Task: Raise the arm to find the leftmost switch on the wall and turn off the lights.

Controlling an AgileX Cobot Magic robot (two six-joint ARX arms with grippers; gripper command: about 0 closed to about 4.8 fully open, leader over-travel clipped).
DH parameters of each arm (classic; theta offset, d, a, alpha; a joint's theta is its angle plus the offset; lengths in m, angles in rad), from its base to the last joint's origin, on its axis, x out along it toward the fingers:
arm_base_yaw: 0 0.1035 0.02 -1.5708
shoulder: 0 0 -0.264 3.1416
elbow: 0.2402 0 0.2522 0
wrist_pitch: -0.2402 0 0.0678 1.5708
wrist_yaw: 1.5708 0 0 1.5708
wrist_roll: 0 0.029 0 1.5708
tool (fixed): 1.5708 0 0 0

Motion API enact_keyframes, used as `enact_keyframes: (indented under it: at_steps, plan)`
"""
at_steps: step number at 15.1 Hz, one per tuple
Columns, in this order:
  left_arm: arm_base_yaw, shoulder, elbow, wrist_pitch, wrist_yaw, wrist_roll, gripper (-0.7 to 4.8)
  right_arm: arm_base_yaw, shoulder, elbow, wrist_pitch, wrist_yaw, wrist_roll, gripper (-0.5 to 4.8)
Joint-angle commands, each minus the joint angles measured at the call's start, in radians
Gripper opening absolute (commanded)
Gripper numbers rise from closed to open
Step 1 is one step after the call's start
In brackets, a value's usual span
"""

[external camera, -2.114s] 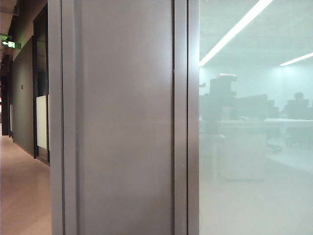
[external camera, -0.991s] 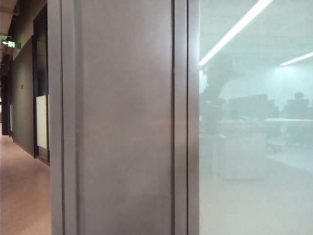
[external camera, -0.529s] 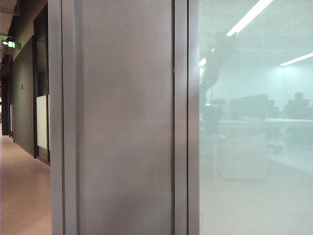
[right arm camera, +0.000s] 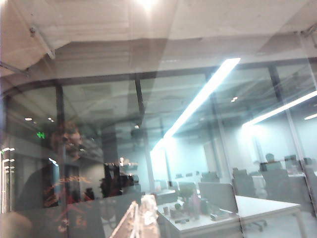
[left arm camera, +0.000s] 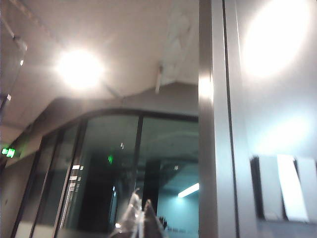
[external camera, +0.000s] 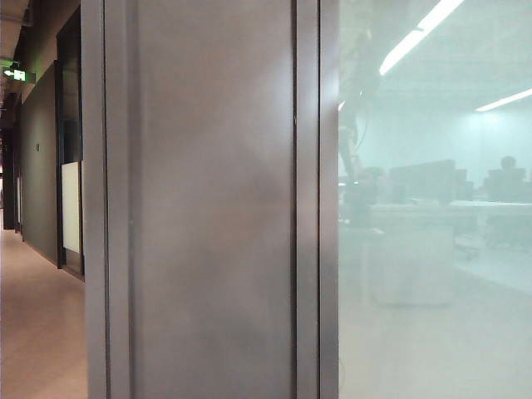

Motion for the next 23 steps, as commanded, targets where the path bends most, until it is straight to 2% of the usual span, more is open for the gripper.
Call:
enact_keyframes:
  at_steps: [1, 2, 4, 5, 6, 7, 9, 12, 14, 15, 17, 18, 20, 23]
  plan:
    - [0.001, 0.127, 0.075, 0.082, 0.001, 0.001, -0.05, -0.001, 0.159, 0.142, 0.002, -0.050, -0.002, -0.01]
    - [0.001, 0.175, 0.105, 0.089, 0.001, 0.000, -0.06, -0.001, 0.217, 0.193, -0.008, -0.116, -0.001, -0.01]
    - [0.001, 0.266, 0.161, 0.090, 0.031, -0.004, -0.05, 0.001, 0.322, 0.300, -0.023, -0.402, 0.014, -0.01]
    - [0.001, 0.309, 0.185, 0.091, 0.108, -0.007, -0.06, 0.006, 0.383, 0.364, -0.019, -0.664, 0.013, -0.01]
    - [0.001, 0.330, 0.189, 0.092, 0.153, -0.007, -0.05, 0.020, 0.409, 0.392, -0.015, -0.776, 0.013, -0.01]
    - [0.000, 0.347, 0.189, 0.095, 0.196, -0.007, -0.05, 0.045, 0.425, 0.406, -0.012, -0.841, 0.013, -0.01]
    - [0.000, 0.368, 0.189, 0.095, 0.246, -0.007, -0.05, 0.095, 0.431, 0.411, -0.008, -0.863, 0.013, -0.01]
    - [0.000, 0.396, 0.195, 0.166, 0.249, -0.031, -0.05, 0.097, 0.433, 0.411, 0.015, -0.862, 0.013, -0.01]
    - [-0.014, 0.433, 0.239, 0.212, 0.283, -0.168, -0.05, 0.097, 0.433, 0.411, 0.032, -0.863, 0.013, -0.01]
    - [-0.038, 0.459, 0.280, 0.209, 0.294, -0.195, -0.06, 0.099, 0.433, 0.411, 0.035, -0.863, 0.013, -0.01]
    - [-0.108, 0.537, 0.388, 0.209, 0.295, -0.193, -0.06, 0.104, 0.433, 0.411, 0.035, -0.863, 0.013, -0.01]
    - [-0.174, 0.608, 0.492, 0.189, 0.306, -0.193, -0.05, 0.104, 0.433, 0.411, 0.035, -0.863, 0.013, -0.01]
    - [-0.233, 0.688, 0.622, 0.142, 0.341, -0.185, -0.06, 0.104, 0.433, 0.411, 0.032, -0.872, 0.013, 0.00]
    - [-0.274, 0.805, 0.810, 0.059, 0.337, -0.182, -0.06, 0.104, 0.431, 0.411, 0.005, -0.882, 0.014, 0.00]
